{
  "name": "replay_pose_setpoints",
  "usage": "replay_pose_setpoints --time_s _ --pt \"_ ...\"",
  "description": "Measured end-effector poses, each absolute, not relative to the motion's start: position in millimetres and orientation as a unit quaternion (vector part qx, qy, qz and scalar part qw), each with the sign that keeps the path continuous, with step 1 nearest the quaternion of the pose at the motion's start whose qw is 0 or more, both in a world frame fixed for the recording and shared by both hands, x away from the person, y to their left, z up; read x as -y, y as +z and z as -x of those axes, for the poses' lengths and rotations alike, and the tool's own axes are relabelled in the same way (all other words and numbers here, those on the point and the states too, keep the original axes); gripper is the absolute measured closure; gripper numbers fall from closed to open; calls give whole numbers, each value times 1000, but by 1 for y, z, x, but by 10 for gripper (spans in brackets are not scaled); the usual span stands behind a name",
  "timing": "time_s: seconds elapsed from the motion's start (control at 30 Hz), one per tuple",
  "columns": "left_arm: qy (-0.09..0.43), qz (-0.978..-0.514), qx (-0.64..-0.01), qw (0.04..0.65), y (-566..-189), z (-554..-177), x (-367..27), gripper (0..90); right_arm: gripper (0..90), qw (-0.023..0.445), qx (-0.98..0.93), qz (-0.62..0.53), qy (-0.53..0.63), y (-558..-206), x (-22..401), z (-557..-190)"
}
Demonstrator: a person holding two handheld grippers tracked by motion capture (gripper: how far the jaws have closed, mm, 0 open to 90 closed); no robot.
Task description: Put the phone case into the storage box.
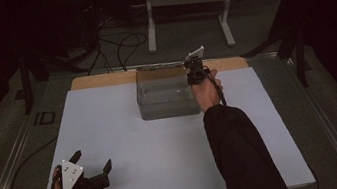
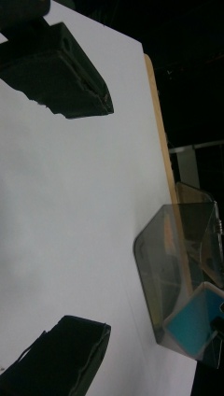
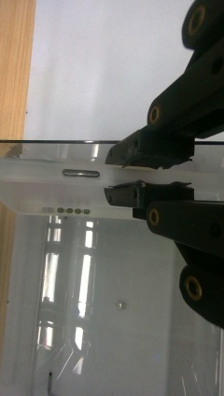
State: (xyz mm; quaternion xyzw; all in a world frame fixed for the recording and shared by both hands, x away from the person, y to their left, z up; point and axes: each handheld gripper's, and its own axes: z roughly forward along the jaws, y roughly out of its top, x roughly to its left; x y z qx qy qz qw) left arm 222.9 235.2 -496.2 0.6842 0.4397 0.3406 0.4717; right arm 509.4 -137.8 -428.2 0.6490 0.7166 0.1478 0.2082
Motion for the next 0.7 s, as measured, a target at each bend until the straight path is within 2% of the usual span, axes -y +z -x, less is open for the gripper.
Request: replay_pose_setpoints --time_s 0.7 --pt "341 -684 -440 472 -496 -223 -235 3 807 211 -721 -644 143 -430 133 -508"
